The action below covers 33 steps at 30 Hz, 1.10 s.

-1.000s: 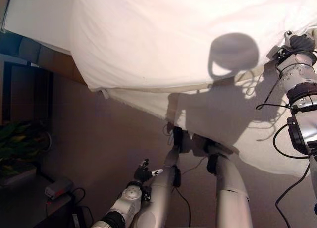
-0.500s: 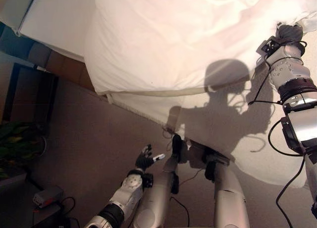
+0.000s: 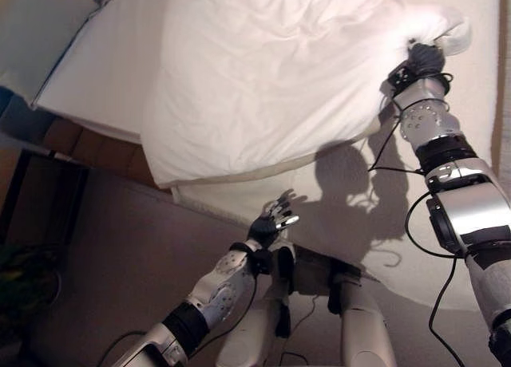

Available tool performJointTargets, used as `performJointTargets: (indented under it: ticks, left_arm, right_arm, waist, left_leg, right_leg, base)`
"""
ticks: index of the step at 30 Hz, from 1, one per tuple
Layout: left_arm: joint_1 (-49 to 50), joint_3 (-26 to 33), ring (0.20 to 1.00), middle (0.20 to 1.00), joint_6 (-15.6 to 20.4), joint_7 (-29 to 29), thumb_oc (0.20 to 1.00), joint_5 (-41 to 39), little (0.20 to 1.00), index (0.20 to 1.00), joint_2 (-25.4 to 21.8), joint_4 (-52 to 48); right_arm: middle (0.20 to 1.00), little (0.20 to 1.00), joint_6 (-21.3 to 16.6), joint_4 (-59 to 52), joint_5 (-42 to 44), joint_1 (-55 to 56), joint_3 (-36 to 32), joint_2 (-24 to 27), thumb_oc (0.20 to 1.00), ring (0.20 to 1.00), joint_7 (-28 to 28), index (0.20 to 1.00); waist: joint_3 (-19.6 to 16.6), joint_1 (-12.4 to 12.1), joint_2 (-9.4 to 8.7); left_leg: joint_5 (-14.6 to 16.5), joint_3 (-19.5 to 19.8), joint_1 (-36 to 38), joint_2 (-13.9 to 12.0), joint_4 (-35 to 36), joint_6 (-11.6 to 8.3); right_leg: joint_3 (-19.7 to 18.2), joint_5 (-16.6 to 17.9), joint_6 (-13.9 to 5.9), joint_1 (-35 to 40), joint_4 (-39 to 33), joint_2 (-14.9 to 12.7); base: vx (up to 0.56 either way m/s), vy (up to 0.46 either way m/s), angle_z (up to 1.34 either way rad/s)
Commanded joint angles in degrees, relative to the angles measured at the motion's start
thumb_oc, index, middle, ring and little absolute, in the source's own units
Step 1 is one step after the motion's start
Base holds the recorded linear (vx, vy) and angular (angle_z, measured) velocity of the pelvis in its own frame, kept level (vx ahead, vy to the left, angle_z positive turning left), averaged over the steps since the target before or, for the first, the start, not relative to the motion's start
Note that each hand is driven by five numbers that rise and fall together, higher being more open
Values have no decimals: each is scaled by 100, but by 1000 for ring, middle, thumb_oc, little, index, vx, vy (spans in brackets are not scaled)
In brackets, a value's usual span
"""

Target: Make the bed

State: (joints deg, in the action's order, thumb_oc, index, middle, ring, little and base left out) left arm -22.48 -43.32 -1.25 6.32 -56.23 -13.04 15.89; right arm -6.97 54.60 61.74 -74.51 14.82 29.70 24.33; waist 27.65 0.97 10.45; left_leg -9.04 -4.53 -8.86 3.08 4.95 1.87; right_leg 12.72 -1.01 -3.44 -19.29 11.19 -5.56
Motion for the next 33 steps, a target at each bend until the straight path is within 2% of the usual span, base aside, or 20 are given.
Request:
performJointTargets:
  ticks: [1,5,6,7,8,10,14,17,23,24,25,28,33]
  left_arm:
    - [399,-472,1000,1000,-167,-5,1000,-906,1000,1000,198,84]
    - [141,-850,1000,1000,-259,212,1000,-1550,1000,1000,529,308]
    - [-40,-846,1000,1000,-256,342,1000,-1721,1000,1000,720,555]
    - [-47,-841,1000,1000,-255,339,1000,-1726,1000,1000,736,573]
    - [-271,-719,1000,1000,-177,491,1000,-1947,1000,1000,1060,913]
    - [-383,-618,1000,1000,-145,548,1000,-2051,1000,1000,1270,1123]
    - [-956,82,1000,1000,309,849,1000,-2371,1000,1000,1851,1601]
    - [-1491,1039,1000,1000,910,1201,1000,-2586,1000,1000,2194,1931]
    - [-2019,1992,1000,1000,1354,1460,1000,-2674,1000,1000,2229,2159]
    - [-2034,2004,1000,1000,1353,1457,1000,-2675,1000,1000,2227,2167]
    - [-2189,2300,1000,1000,1497,1541,1000,-2665,1000,1000,2175,2250]
    - [-2416,2669,1000,1000,1757,1716,1000,-2570,1000,1000,2084,2308]
    - [-2691,3115,1000,1000,1933,1883,1000,-2326,1000,1000,1915,2506]
  right_arm:
    - [200,200,-491,-735,138,-150,137,104,200,200,-111,200]
    - [200,200,-488,-1008,187,30,232,-180,200,200,-25,200]
    - [200,200,-505,-1207,186,193,314,-301,200,200,-19,200]
    - [200,200,-506,-1228,180,207,320,-302,200,200,-7,200]
    - [200,200,-530,-1427,205,395,329,-415,200,200,-3,200]
    - [200,200,-550,-1552,203,511,340,-474,200,200,26,200]
    - [200,200,-640,-2002,112,1059,353,-662,200,200,88,200]
    - [200,200,-684,-2359,45,1585,281,-798,200,200,116,200]
    - [200,200,-749,-2633,4,2117,135,-1008,200,200,121,200]
    - [200,200,-750,-2640,2,2113,139,-1010,200,200,124,200]
    - [200,200,-780,-2720,-19,2269,68,-1072,200,200,145,200]
    - [200,200,-837,-2837,-12,2496,-25,-1185,200,200,152,200]
    - [200,200,-977,-3067,-72,2765,-148,-1301,200,200,171,200]
  waist:
    - [-687,160,-580]
    - [-803,276,-693]
    - [-849,347,-775]
    - [-849,348,-770]
    - [-893,417,-842]
    - [-911,454,-865]
    - [-964,538,-963]
    - [-994,538,-1057]
    - [-996,506,-1129]
    - [-994,507,-1135]
    - [-1010,496,-1156]
    - [-1035,478,-1161]
    - [-1079,489,-1210]
  left_leg:
    - [640,-230,296,166,-27,-335]
    - [644,-329,381,153,-16,-332]
    - [665,-361,427,142,-14,-331]
    - [666,-364,430,143,-14,-331]
    - [688,-402,466,142,-16,-327]
    - [700,-418,487,146,-16,-324]
    - [758,-485,547,126,-9,-331]
    - [758,-573,528,114,-6,-336]
    - [814,-637,572,68,-10,-346]
    - [788,-646,555,72,-7,-345]
    - [790,-657,560,62,-7,-351]
    - [828,-650,604,33,-3,-367]
    - [819,-631,620,7,5,-384]
  right_leg:
    - [-518,727,-548,321,-589,-186]
    - [-621,742,-544,363,-599,-179]
    - [-667,734,-548,372,-578,-177]
    - [-671,731,-549,372,-573,-178]
    - [-722,720,-548,370,-546,-180]
    - [-747,714,-549,366,-535,-178]
    - [-794,676,-556,364,-503,-169]
    - [-860,739,-559,302,-543,-137]
    - [-875,704,-576,297,-528,-90]
    - [-883,736,-569,281,-539,-93]
    - [-891,737,-567,275,-539,-73]
    - [-858,675,-567,319,-522,-58]
    - [-826,666,-544,301,-471,-35]
  base:
    - [-23,25,-51]
    - [0,24,-17]
    - [0,0,0]
    - [5,3,-6]
    - [1,1,-13]
    - [-1,-4,-17]
    - [4,-6,-4]
    - [-2,-47,-9]
    - [2,-34,-9]
    - [6,-36,-5]
    - [8,-34,-4]
    - [1,-34,-6]
    - [-3,-6,0]
